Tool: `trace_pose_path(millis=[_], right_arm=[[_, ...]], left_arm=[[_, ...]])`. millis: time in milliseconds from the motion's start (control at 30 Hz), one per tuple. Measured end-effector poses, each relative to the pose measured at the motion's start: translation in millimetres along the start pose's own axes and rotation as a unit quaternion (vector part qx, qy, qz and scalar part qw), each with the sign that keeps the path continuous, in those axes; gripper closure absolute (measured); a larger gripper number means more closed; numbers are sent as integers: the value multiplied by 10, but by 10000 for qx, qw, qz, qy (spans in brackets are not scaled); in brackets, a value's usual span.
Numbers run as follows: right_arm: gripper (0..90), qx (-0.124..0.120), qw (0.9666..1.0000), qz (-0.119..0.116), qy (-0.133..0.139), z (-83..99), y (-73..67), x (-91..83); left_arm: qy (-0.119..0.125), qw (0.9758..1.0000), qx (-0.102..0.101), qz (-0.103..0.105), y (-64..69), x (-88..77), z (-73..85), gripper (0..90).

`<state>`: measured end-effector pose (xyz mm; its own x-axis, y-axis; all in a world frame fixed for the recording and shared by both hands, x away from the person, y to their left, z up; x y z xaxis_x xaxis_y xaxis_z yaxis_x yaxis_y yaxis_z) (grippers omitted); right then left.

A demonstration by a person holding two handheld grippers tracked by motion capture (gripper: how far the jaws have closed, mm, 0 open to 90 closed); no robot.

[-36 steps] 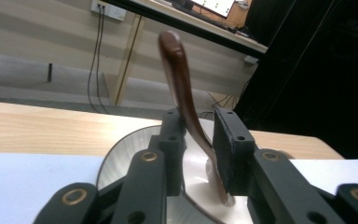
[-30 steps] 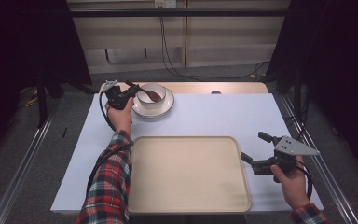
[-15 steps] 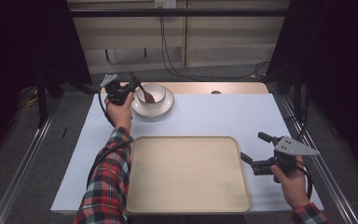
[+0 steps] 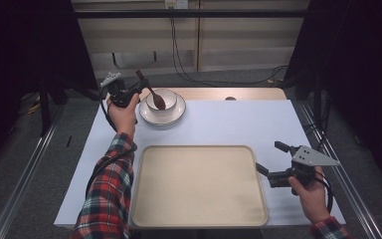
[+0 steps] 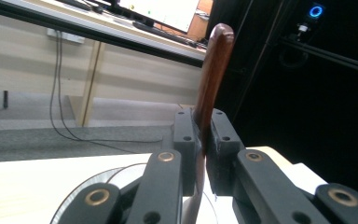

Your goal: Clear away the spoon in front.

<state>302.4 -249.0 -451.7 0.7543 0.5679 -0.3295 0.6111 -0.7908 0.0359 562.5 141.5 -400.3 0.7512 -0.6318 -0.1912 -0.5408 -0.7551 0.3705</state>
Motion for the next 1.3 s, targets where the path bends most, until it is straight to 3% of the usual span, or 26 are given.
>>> trace_pose_path(millis=[267, 467, 500, 700, 1033, 1267, 1300], right_arm=[[12, -26, 10000, -26, -14, 4, -6, 9], [11, -55, 10000, -41, -38, 9, -12, 13], [11, -67, 10000, -48, -45, 11, -13, 14], [11, -50, 10000, -36, -36, 9, -9, 13], [11, -67, 10000, -41, -48, 14, -14, 19], [12, -65, 9999, -51, -61, 18, -17, 20], [11, -74, 9999, -60, -60, 19, -18, 22]], left_arm=[[-52, 9996, 131, 233, 80, -103, -112, 840], [-40, 9994, 81, 339, 139, -158, -198, 841], [-127, 9991, 170, 355, 135, -173, -198, 841], [-126, 9986, -2, 512, 194, -208, -233, 841], [-351, 9963, 75, 785, 277, -279, -159, 841], [-422, 9944, -42, 967, 333, -320, -106, 841], [-468, 9941, 29, 974, 335, -330, -94, 841]])
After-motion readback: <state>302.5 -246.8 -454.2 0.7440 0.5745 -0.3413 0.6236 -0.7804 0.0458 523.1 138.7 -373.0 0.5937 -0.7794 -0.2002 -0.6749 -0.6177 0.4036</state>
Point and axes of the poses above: each handheld gripper's, and its own axes: x roughly forward along the jaws, z roughly out of its underside, y roughly to its right, the point moved 8 cm from there along x, roughly forward along the jaws, and after that the axes turned 4 degrees about -y, right-handed, at the moved point
